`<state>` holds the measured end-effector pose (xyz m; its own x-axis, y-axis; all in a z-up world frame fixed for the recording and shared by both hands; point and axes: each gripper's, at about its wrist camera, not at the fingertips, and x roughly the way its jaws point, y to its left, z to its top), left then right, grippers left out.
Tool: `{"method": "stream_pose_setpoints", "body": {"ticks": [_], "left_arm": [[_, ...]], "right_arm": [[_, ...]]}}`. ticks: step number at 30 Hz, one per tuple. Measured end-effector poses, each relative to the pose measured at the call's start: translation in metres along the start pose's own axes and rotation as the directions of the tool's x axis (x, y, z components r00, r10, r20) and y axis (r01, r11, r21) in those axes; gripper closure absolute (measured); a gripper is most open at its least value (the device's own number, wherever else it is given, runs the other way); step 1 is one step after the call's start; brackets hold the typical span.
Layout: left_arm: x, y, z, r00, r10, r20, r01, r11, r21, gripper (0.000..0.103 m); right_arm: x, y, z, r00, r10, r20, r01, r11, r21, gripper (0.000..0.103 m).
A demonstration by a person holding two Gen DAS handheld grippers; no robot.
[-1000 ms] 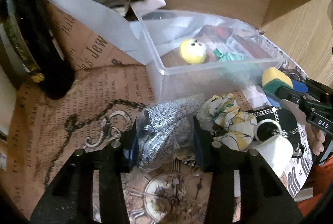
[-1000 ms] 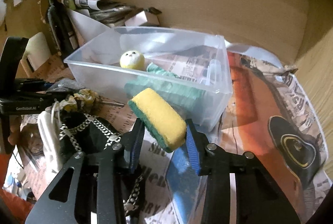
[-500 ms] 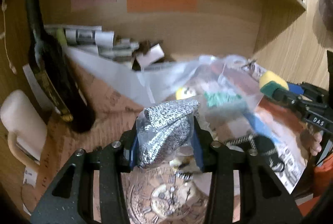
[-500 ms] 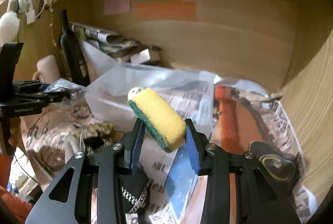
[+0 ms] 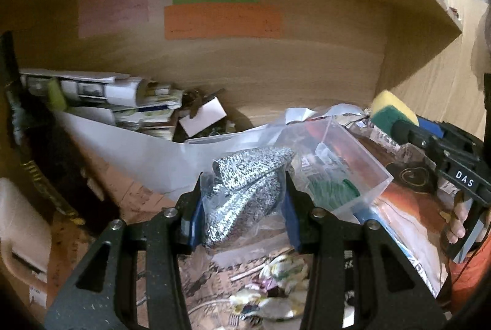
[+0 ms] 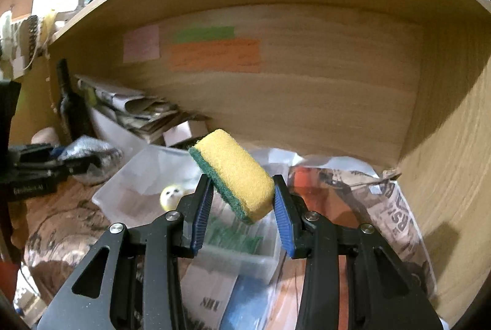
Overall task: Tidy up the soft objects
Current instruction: 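Lower the pouch into the clear box with the left tool while the right tool drops the sponge in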
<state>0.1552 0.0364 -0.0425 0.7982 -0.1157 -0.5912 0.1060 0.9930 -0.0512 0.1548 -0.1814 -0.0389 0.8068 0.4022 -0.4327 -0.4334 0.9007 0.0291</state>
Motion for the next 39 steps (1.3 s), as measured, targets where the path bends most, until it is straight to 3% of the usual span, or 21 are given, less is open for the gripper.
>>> {"method": "stream_pose_setpoints", "body": {"ticks": [9,19,23,27,31,34,39], "left_arm": [[0.051,-0.013,0.006,0.992,-0.040,-0.116,0.042,0.999,0.016,0.060],[0.090,-0.021,-0.005,0.977,-0.041,-0.211,0.048,0.998,0.030,0.060],[0.095,-0.019,-0.008,0.973,-0.043,-0.226,0.050,0.998,0.028,0.053],[0.089,-0.016,-0.008,0.978,-0.042,-0.203,0.046,0.999,0.019,0.038],[0.074,-0.014,-0.004,0.985,-0.039,-0.165,0.042,0.999,0.016,0.032],[0.056,-0.010,-0.001,0.992,-0.035,-0.125,0.036,0.999,0.004,0.026],[0.022,-0.009,0.001,0.999,-0.020,-0.042,0.020,1.000,0.007,0.014]], "right_arm": [[0.042,-0.003,0.000,0.996,0.006,-0.088,-0.006,1.000,0.001,0.067],[0.092,0.007,-0.019,0.970,-0.013,-0.241,0.004,0.999,-0.038,0.067],[0.100,0.008,-0.025,0.961,-0.016,-0.275,0.002,0.999,-0.052,0.066],[0.099,0.011,-0.027,0.959,-0.011,-0.285,-0.008,0.998,-0.063,0.063],[0.092,0.013,-0.023,0.966,-0.015,-0.258,-0.002,0.998,-0.063,0.048],[0.084,0.014,-0.017,0.972,-0.010,-0.234,-0.005,0.998,-0.062,0.044],[0.052,0.018,-0.006,0.989,0.000,-0.148,-0.010,0.997,-0.070,0.029]]}}
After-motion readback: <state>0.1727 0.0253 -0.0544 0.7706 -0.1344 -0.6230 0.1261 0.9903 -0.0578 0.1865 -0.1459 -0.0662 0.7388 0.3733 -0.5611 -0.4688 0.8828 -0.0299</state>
